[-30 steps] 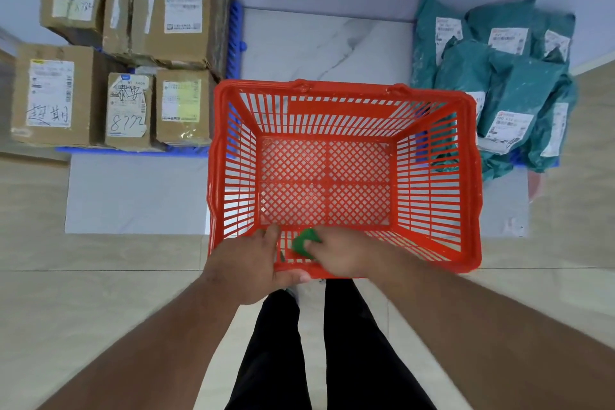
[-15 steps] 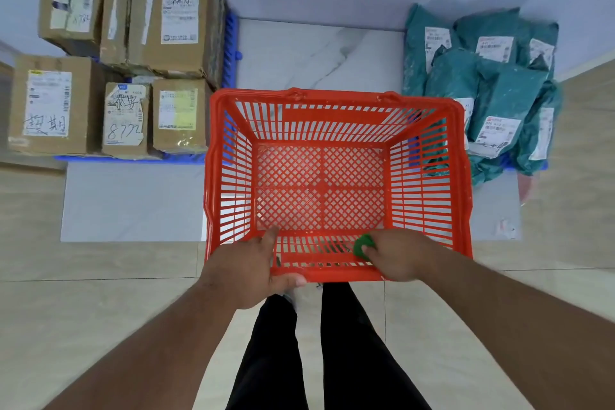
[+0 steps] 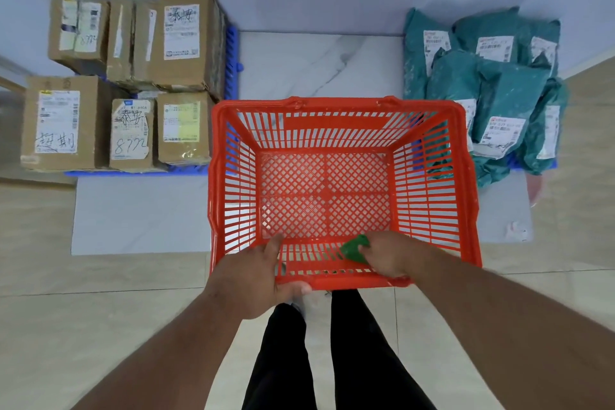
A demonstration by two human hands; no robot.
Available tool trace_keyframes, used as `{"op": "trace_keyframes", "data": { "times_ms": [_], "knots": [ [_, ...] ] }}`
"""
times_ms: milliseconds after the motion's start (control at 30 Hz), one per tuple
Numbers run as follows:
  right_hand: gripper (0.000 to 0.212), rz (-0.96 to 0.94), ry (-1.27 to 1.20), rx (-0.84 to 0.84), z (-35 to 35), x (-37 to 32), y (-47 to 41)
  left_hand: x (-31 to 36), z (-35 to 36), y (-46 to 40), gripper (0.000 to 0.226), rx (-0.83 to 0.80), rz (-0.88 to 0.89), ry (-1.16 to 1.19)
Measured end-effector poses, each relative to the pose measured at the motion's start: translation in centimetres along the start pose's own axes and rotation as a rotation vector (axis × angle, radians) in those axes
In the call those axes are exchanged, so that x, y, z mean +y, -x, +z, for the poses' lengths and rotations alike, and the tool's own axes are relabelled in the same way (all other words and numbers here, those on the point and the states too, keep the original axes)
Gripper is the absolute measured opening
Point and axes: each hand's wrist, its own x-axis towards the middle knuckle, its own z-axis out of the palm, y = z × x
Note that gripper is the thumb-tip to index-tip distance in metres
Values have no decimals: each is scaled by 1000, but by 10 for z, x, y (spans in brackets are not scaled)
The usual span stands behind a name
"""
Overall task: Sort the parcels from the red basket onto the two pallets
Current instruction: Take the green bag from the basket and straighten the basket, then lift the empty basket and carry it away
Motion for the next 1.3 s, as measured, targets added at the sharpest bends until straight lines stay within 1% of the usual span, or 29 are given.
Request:
{"op": "trace_keyframes", "data": {
  "times_ms": [67,100,200,233,300,367,433,500,533,600,700,767,1000,1067,1167,1300],
  "knots": [
    [43,40,-4,11,-4,10,2,2,-2,2,120,11,17,-16],
    [44,30,-1,21,-3,7,1,3,-3,3,117,13,22,-24],
    [45,-91,34,36,11,-31,3,4,-5,3,111,30,29,-37],
    [46,-145,13,56,19,-47,4,4,-5,3,110,40,28,-43],
    [44,-203,-120,110,30,-70,10,3,-4,5,111,68,19,-67],
    [42,-203,-313,120,30,-71,16,5,-6,7,114,77,-8,-67],
    [41,-155,-558,118,20,-54,26,10,-10,11,115,83,-42,-50],
    [43,-59,-919,124,6,-30,42,13,-18,17,111,80,-75,-54],
    [40,-33,-1120,124,0,-19,53,13,-23,21,108,76,-79,-66],
    [35,-57,-1403,103,-8,0,76,11,-30,29,97,86,-76,-56],
    [39,-148,-1611,86,-11,16,111,8,-47,45,81,130,-86,0],
    [42,-194,-1720,114,-10,21,131,7,-60,55,73,153,-109,43],
    [52,-369,-1919,269,-2,32,172,4,-95,71,58,250,-165,282],
    [47,-393,-1910,319,-4,36,181,4,-98,73,52,236,-169,350],
    [30,-342,-1850,458,-9,51,180,7,-97,75,47,226,-171,391],
    [19,-193,-1696,675,-23,79,162,18,-91,74,48,218,-223,476]
  ]
}}
